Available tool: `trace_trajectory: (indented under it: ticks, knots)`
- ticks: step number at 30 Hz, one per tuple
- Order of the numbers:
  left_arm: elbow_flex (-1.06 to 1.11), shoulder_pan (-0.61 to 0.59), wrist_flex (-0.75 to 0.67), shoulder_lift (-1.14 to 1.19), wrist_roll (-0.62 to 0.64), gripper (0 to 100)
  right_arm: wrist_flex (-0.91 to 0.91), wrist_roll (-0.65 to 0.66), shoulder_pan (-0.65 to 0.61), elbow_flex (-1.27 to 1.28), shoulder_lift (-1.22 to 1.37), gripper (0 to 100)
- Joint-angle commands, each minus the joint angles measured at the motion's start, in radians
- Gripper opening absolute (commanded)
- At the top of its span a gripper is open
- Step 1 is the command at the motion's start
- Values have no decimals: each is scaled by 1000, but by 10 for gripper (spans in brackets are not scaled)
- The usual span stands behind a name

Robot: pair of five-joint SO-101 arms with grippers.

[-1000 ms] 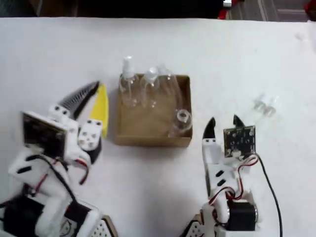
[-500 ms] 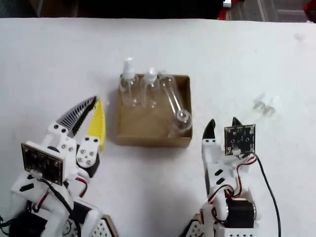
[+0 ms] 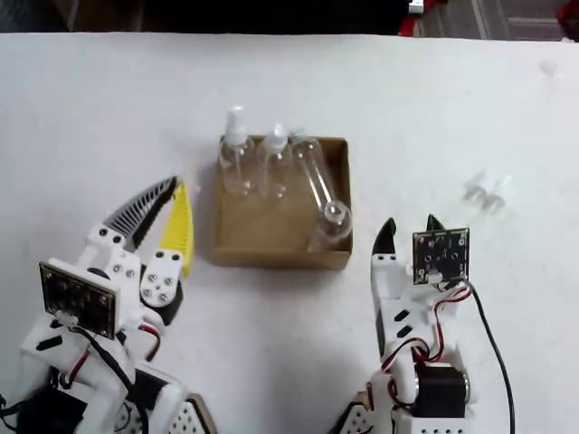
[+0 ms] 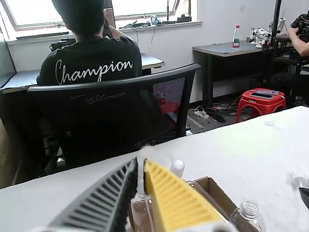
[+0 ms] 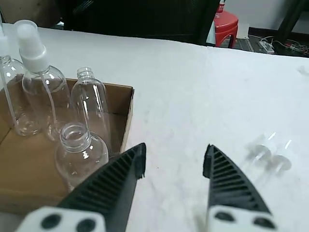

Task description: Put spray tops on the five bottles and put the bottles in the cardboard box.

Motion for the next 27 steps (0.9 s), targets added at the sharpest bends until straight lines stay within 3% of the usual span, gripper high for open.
trace_trajectory:
  ticks: [1,24,27]
  knots:
    - [2,-7,-25,-7,8,22,5,-12,8,-6,10,176]
    - [2,-1,-21,-8,8,23,5,-15,8,-5,10,176]
    - [-25,-1,28,-18,5,24,5,-17,8,-12,8,176]
